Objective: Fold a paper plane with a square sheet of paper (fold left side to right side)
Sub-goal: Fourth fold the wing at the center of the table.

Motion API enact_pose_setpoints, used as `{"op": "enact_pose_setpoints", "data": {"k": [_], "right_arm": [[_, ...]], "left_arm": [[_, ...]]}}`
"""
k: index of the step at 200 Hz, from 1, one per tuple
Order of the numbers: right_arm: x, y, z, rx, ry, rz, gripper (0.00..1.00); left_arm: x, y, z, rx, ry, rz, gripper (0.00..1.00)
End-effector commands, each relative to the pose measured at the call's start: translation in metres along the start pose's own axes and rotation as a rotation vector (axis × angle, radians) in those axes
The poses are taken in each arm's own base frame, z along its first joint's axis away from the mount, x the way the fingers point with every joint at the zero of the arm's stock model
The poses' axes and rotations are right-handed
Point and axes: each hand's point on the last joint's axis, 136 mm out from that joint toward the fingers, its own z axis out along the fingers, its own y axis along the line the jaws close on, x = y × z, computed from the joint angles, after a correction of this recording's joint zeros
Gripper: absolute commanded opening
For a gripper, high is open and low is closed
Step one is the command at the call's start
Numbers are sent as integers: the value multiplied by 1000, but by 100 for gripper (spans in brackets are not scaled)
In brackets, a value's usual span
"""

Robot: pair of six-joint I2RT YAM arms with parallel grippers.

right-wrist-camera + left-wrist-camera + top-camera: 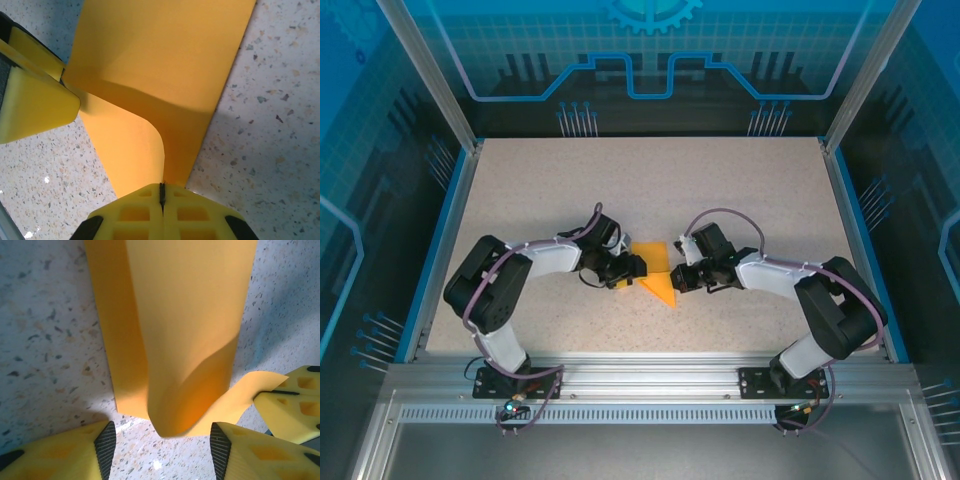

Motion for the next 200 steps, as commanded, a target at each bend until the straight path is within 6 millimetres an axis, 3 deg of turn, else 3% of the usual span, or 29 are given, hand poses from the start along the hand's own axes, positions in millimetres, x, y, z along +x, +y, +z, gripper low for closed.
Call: {"op": "enact_pose_setpoints", "data": {"k": [1, 31, 82, 119, 143, 174, 200], "right_arm": [[4, -1, -2, -9, 3, 23, 0], [6, -2, -1, -10, 5, 30, 0], [-3, -4, -12, 34, -33, 12, 24], [-11, -6, -39, 172, -90, -65, 41], [-11, 10, -52, 206, -139, -139, 46], [-1, 32, -42, 218, -162, -223, 51], [2, 38, -27, 257, -154, -262, 53]], "left_arm": [[-5, -15, 2, 37, 6, 5, 54], [-9, -20, 2, 44, 2, 15, 48], [-13, -34, -3, 67, -11, 41, 27], [-13, -43, -8, 77, -16, 51, 26], [-14, -49, -13, 88, -23, 51, 26], [-16, -56, -18, 95, -27, 43, 27], [-18, -59, -19, 95, -22, 22, 26]]}}
